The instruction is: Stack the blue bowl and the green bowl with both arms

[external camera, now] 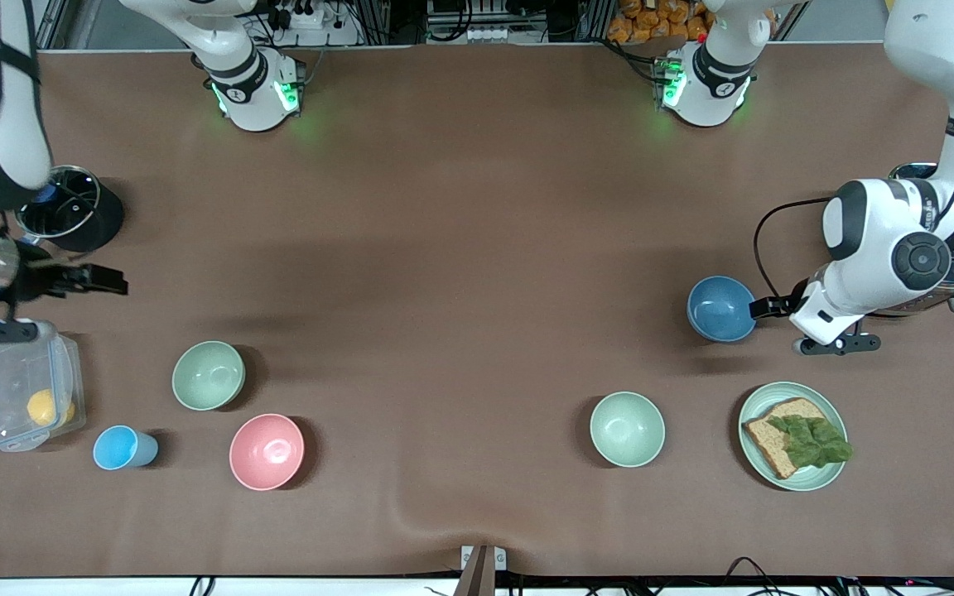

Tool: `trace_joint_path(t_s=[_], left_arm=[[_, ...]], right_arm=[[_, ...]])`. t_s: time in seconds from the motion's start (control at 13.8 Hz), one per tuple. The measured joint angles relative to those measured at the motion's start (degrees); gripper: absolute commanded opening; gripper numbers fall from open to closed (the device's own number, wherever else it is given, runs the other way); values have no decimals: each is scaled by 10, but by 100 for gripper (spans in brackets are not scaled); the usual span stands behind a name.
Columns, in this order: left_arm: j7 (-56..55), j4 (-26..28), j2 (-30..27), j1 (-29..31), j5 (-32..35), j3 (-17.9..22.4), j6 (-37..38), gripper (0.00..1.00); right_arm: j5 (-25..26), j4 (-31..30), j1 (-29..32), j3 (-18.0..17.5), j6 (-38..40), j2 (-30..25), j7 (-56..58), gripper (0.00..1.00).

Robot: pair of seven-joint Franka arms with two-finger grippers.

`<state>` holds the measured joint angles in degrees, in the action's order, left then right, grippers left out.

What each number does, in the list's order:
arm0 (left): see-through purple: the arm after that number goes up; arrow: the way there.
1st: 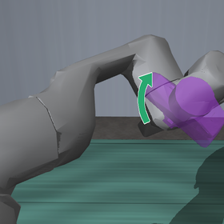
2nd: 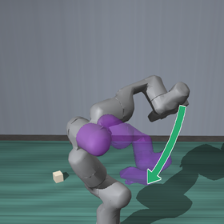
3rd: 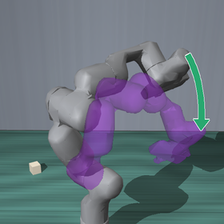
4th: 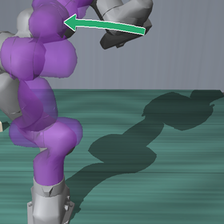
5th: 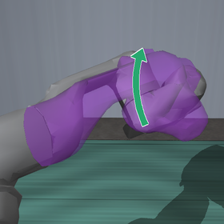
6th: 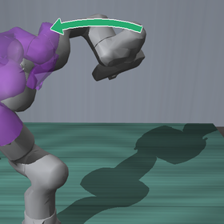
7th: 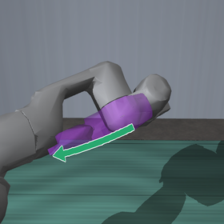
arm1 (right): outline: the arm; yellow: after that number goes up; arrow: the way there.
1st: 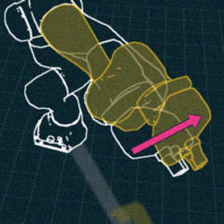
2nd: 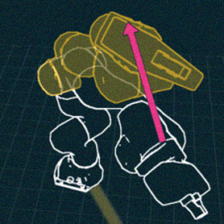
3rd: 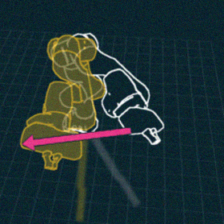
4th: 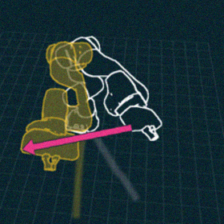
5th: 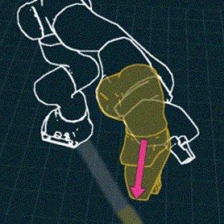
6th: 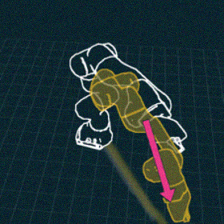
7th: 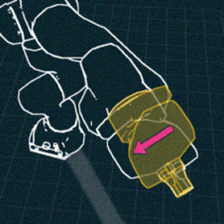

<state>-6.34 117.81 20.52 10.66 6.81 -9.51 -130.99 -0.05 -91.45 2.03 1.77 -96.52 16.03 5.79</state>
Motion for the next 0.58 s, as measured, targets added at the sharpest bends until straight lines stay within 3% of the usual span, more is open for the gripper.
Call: trace_joint_path(t_s=[0.29,0.58], left_arm=[[0,0,20,-1,0,-1,-6,98],[0,0,32,-1,0,-1,-8,85]], right_arm=[[-1,-11,0,-2,-59,65,0,100],[-3,-13,0,-5,-147,147,1,100]])
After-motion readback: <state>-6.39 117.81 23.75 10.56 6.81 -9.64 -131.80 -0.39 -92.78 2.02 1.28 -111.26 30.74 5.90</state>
